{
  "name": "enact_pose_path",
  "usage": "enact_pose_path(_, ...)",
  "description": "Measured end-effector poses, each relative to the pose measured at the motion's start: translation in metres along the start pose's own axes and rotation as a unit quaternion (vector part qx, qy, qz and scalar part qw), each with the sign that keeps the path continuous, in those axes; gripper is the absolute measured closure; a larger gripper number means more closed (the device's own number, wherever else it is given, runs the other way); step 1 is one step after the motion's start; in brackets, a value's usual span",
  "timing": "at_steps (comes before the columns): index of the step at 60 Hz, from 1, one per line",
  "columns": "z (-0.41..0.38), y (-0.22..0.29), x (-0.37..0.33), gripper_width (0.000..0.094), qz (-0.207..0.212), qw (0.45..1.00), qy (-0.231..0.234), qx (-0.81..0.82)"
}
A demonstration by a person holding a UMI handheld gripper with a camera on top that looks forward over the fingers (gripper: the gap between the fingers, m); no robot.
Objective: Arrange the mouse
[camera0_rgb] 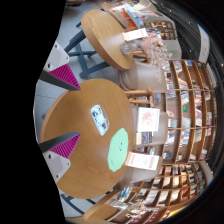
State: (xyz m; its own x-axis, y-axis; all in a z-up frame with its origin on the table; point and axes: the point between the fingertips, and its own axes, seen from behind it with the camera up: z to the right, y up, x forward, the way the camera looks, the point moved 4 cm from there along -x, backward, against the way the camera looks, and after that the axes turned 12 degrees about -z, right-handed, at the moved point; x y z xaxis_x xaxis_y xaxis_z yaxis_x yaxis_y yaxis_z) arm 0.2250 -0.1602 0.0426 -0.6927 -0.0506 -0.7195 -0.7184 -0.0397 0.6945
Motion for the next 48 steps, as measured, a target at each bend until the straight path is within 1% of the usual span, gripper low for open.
enact_pose_path(20, -0.004, 0.031, 0.062, 0.0085, -0.007, 1.000, -0.026, 0.011)
enact_pose_path(33, -0.001, 0.047, 0.089, 0.0082, -0.024, 0.999, -0.024, 0.023)
enact_pose_path(48, 0.001, 0.071, 0.112, 0.0079, -0.027, 0.999, -0.026, 0.030)
